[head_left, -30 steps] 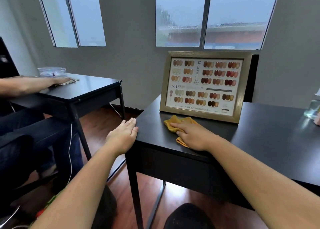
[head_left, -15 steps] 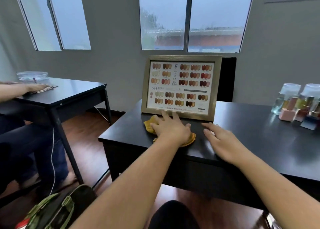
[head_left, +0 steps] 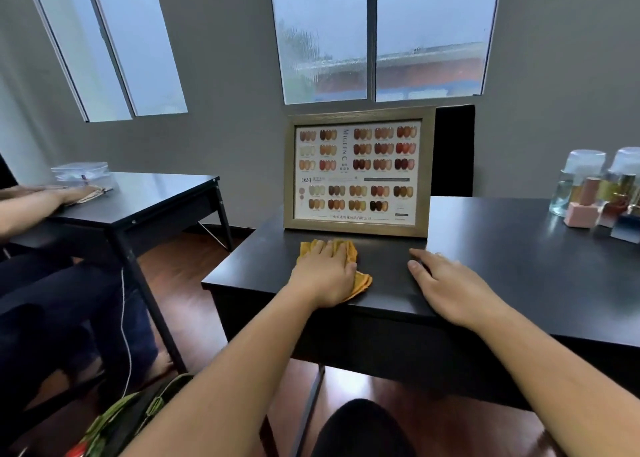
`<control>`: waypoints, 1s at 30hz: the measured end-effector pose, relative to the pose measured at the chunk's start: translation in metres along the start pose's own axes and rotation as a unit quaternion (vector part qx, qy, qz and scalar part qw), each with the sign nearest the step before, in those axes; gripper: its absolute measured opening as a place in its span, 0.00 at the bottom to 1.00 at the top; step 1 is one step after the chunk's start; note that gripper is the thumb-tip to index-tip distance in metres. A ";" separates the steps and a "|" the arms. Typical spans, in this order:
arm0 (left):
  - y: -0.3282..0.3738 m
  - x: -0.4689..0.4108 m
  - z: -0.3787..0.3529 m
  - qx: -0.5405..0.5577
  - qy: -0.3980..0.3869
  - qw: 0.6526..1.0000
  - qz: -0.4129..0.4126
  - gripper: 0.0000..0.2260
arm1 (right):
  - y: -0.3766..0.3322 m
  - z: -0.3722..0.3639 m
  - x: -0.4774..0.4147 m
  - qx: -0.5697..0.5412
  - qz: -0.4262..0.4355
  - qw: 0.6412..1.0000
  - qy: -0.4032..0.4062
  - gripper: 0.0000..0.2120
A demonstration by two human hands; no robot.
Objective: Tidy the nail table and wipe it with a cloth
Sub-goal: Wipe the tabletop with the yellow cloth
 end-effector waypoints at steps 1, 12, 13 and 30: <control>-0.005 0.004 -0.002 0.003 -0.003 1.000 -0.027 0.25 | 0.001 0.000 0.000 0.001 0.000 1.000 -0.003 0.23; -0.135 -0.018 -0.006 -0.031 -0.040 0.979 0.199 0.25 | 0.003 -0.001 -0.002 -0.001 -0.006 1.000 0.000 0.24; -0.133 -0.022 -0.005 -0.034 -0.039 0.979 0.198 0.25 | 0.003 -0.001 -0.002 0.002 -0.006 1.000 0.002 0.24; -0.120 0.016 -0.003 -0.014 -0.016 0.999 0.036 0.22 | 0.002 0.000 -0.005 -0.010 0.003 1.000 -0.001 0.22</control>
Point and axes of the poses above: each hand's wrist, its own x-axis away from the middle knuckle, its own z-axis out of the back of the hand, y = z × x, the point moved 7 cm from there along -x, towards the middle knuckle, and after that the axes turned 11 degrees about -x, right-handed, at the moved point
